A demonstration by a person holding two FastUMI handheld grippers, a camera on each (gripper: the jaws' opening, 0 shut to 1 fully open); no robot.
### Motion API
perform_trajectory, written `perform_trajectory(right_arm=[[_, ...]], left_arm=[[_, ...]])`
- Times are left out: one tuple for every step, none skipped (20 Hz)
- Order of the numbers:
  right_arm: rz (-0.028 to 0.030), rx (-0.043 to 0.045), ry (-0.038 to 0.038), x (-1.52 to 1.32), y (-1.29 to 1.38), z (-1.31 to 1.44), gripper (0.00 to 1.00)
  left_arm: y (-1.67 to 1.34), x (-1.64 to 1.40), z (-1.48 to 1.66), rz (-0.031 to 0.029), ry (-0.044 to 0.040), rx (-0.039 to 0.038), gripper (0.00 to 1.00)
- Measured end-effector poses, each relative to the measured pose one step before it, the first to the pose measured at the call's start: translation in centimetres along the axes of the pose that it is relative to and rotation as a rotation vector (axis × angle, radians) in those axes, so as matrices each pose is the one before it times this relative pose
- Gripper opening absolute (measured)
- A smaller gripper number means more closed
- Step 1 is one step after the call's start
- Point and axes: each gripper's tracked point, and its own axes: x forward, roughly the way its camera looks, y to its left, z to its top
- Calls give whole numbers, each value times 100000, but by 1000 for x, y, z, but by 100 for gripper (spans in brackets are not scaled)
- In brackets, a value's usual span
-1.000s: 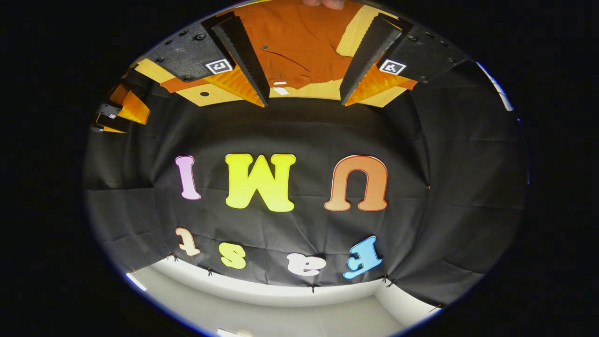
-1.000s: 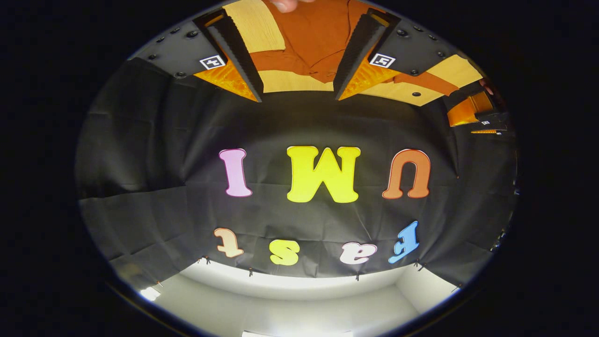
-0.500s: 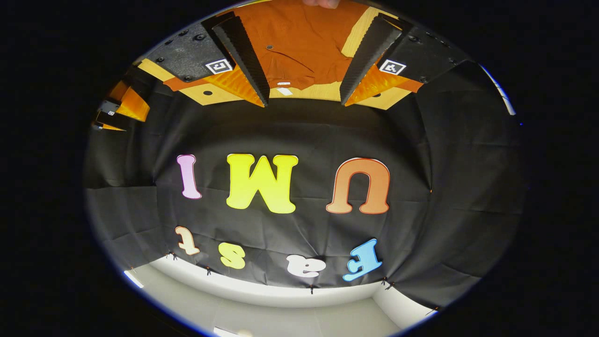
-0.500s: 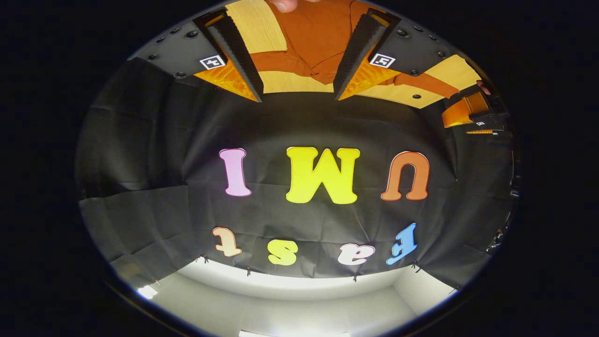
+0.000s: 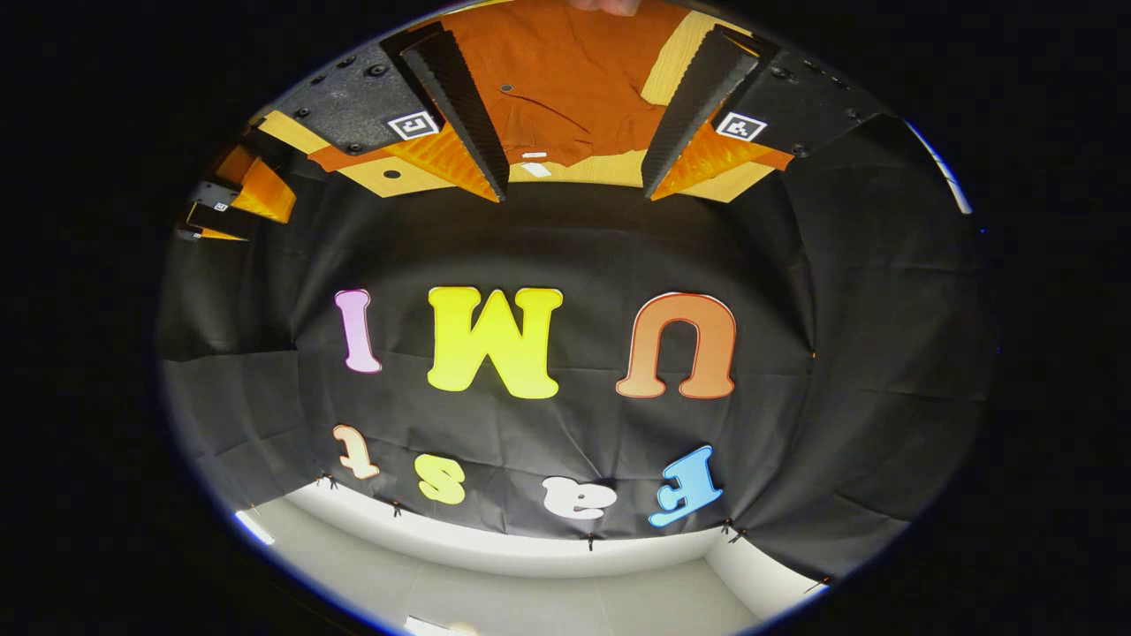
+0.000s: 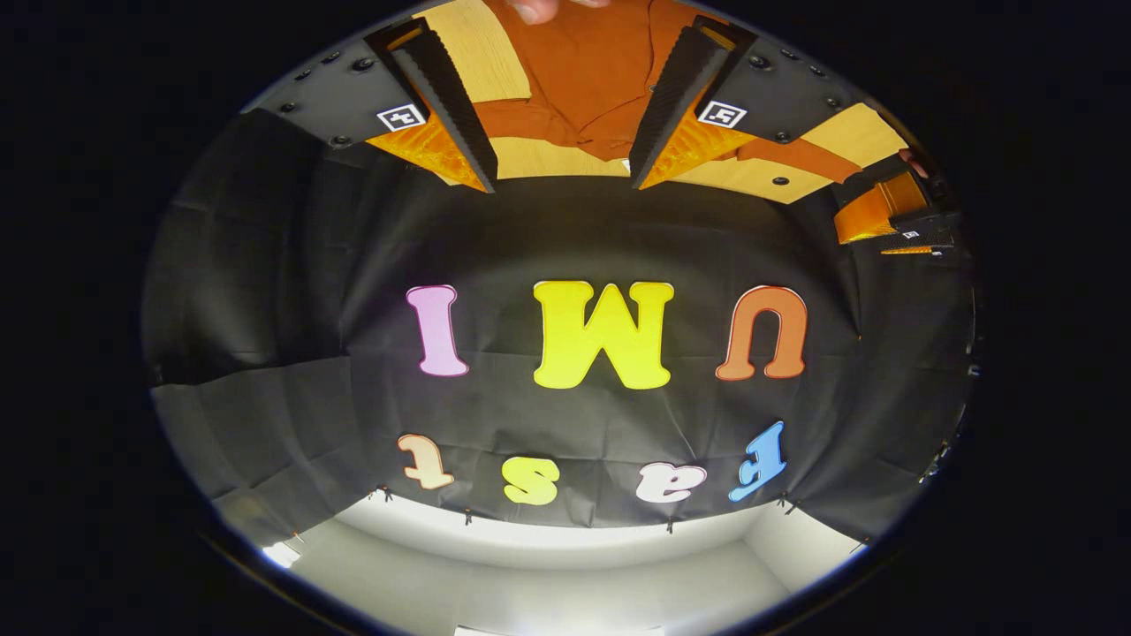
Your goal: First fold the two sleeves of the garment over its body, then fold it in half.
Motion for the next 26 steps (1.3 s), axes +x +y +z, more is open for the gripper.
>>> perform_trajectory(right_arm=[[205, -48, 467, 153, 238, -25, 93], [493, -157, 71, 159, 350, 84, 95], [303, -351, -273, 100, 160, 188, 95], [234, -408, -501, 187, 85, 94, 95], [399, -191, -327, 160, 88, 168, 95], [272, -81, -131, 107, 156, -33, 93], [256, 145, 54, 185, 127, 42, 93], [198, 471, 118, 84, 157, -134, 95], [61, 411, 311, 113, 69, -156, 95], [-115, 337, 452, 185, -70, -217, 95], [-94, 673, 382, 170, -120, 2, 95], [258, 891, 543, 290, -212, -120, 95], [821, 722, 588, 373, -282, -62, 95], [283, 611, 1357, 500, -792, -305, 95], [318, 484, 2055, 673, -1098, -296, 95], [-638, 396, 1928, 762, -1852, -324, 95], [-1867, 636, 1541, 734, -2260, -256, 95], [-2140, 875, 1128, 1003, -2568, -211, 95], [-2600, 661, 970, 1027, -2538, -35, 95], [-2666, 679, 1417, 1183, -2620, -149, 95], [-2454, 750, 2226, 1270, -2395, -210, 95], [-1435, 235, 2237, 1344, -2051, -470, 94], [-1148, -536, 1763, 1262, -2058, -351, 94], [-928, -313, 1392, 1543, -2068, -325, 95], [-172, 259, 1364, 1554, -1910, -254, 95], [-172, 853, 1418, 1677, -1856, -528, 95]], left_arm=[[-61, 55, -196, -338, -48, 112, 98], [48, 58, -34, -14, 37, -15, 98], [33, 0, 65, 26, -90, -394, 98], [88, 70, 72, 301, 15, -465, 98], [77, 132, -107, 314, -13, -433, 98], [107, 159, 27, 219, -104, -153, 98], [168, 357, 0, 238, -90, 80, 98], [116, 288, 12, 155, -109, 467, 98], [-18, 125, -55, 192, 86, 740, 98], [-220, 137, -143, -57, 496, 272, 98], [-471, 81, -331, -444, 1152, -411, 98], [-634, 221, -124, -851, 1081, -650, 98], [-502, 143, 27, -596, 604, -475, 98], [-752, 185, 2, -940, 435, -141, 98], [-800, 359, -215, -939, 814, -18, 98], [-1022, 269, -336, -1018, 1251, -288, 98], [-1089, 301, -356, -1529, 1769, -913, 98], [-1523, 377, -419, -2127, 1713, -1720, 98], [-948, 301, -17, -895, 764, -724, 98], [-776, 432, -124, 332, 929, 487, 98], [-719, 538, -155, -223, 756, 643, 98], [-903, 569, 21, -609, 603, 334, 98], [-862, 700, -96, -86, 570, 473, 98], [-802, 715, -162, -175, 1270, 677, 98], [-700, 616, -161, 214, 1114, 428, 98], [-634, 602, -130, 993, 962, 467, 98]])
